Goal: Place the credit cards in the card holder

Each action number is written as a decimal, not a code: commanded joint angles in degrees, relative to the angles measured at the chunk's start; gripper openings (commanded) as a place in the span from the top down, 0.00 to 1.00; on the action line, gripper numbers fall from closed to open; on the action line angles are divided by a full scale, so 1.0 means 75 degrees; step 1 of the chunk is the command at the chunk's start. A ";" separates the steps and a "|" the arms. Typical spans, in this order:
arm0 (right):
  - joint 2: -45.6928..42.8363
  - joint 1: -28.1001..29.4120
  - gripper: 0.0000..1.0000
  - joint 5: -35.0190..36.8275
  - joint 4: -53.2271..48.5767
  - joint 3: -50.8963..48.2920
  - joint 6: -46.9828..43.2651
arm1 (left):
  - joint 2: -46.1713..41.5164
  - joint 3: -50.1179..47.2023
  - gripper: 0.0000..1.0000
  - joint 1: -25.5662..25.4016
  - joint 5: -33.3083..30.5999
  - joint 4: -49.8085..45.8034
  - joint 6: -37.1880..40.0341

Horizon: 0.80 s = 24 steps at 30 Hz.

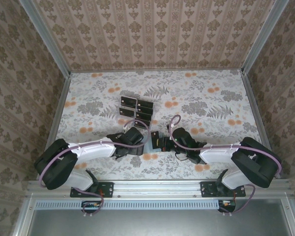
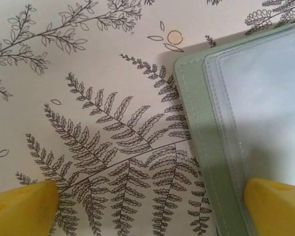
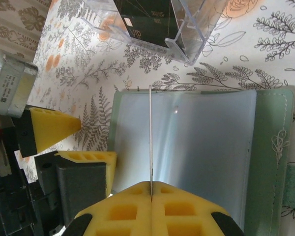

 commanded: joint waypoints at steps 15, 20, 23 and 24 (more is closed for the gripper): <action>0.0745 -0.0060 1.00 0.0040 0.1576 -0.0237 0.0407 | 0.0160 -0.0097 0.00 -0.0132 -0.0478 -0.0729 -0.0277; 0.1031 -0.0070 1.00 -0.0016 0.1916 -0.0213 0.0554 | 0.0087 -0.0128 0.00 -0.0145 -0.0466 -0.0758 -0.0309; 0.1174 -0.0060 1.00 -0.0069 0.2074 -0.0213 0.0640 | 0.0049 -0.0152 0.00 -0.0147 -0.0463 -0.0754 -0.0315; 0.1216 -0.0052 1.00 -0.0079 0.2112 -0.0216 0.0664 | 0.0049 -0.0164 0.00 -0.0147 -0.0453 -0.0753 -0.0307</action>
